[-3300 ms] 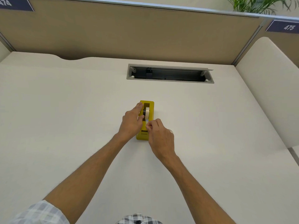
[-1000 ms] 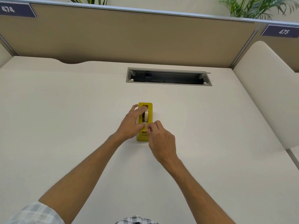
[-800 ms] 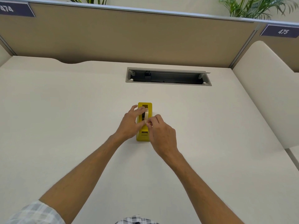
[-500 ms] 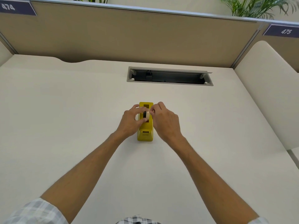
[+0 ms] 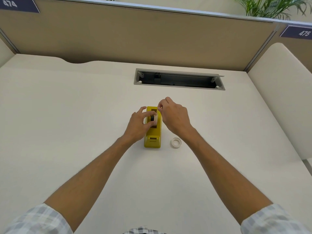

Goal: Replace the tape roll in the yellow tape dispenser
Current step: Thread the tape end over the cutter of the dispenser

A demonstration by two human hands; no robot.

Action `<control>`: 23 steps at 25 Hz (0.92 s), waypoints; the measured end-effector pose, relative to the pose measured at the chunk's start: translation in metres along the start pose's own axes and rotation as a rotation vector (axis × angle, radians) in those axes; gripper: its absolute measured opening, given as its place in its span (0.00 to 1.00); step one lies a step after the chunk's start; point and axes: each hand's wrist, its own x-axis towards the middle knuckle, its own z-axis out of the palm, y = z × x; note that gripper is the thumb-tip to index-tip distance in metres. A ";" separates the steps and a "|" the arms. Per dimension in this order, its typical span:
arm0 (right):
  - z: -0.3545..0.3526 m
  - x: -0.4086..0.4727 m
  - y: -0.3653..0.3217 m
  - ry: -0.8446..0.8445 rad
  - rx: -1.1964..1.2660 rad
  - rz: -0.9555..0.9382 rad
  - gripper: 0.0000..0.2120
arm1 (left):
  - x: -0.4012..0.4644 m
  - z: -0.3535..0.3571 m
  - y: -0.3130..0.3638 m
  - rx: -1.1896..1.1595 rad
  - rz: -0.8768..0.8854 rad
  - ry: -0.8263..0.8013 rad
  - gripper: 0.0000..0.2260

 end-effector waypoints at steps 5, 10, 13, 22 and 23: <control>0.006 0.011 0.004 -0.033 0.007 0.008 0.10 | 0.004 0.002 -0.004 -0.019 0.029 0.013 0.19; 0.013 0.015 0.005 -0.064 0.019 0.008 0.10 | 0.004 0.002 -0.008 -0.058 0.010 0.026 0.27; 0.016 0.017 0.006 -0.084 0.025 0.012 0.10 | 0.003 0.002 -0.008 -0.061 0.010 0.041 0.29; 0.025 0.019 0.008 -0.124 0.041 0.033 0.10 | 0.002 0.001 -0.006 -0.078 0.020 0.070 0.30; 0.025 0.019 0.008 -0.126 0.043 0.035 0.11 | 0.002 0.001 -0.006 -0.078 0.019 0.070 0.30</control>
